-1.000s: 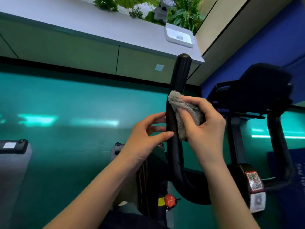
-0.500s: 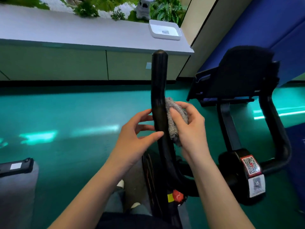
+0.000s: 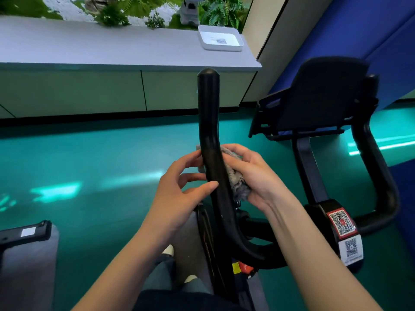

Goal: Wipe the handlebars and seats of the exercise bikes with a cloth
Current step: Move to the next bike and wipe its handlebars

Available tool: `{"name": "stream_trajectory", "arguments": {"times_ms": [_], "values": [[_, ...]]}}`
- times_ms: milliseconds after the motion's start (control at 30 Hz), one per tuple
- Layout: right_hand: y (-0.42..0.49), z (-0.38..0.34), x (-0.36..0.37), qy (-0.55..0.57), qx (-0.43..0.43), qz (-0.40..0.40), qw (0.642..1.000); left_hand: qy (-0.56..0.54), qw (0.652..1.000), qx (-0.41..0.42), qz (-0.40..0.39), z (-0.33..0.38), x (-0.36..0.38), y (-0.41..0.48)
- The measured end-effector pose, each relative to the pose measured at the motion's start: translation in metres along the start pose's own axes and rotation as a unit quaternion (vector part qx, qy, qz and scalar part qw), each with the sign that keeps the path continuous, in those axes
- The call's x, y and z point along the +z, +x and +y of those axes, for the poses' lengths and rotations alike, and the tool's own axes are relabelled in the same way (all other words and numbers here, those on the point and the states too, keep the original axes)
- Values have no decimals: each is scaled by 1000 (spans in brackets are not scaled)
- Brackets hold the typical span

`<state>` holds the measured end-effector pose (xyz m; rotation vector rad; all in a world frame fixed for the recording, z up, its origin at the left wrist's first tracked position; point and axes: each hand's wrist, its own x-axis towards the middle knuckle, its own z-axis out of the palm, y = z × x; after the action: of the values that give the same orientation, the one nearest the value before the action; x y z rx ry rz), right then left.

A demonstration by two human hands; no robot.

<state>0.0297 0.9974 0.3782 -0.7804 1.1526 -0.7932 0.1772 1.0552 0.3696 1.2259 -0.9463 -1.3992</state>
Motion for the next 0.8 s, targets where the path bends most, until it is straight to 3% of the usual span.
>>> {"name": "stream_trajectory", "arguments": {"times_ms": [233, 433, 667, 800], "values": [[-30, 9, -22, -91, 17, 0, 996, 32, 999, -12, -2, -4, -3, -4], [-45, 4, -12, -182, -170, 93, 964, 22, 999, -32, -29, -4, 0, -12], [-69, 9, -14, -259, -202, 60, 943, 8, 999, -45, -26, -9, 5, -19], [-58, -4, 5, -330, -280, 82, 898, -5, 999, -44, -24, -11, 6, -21]]}}
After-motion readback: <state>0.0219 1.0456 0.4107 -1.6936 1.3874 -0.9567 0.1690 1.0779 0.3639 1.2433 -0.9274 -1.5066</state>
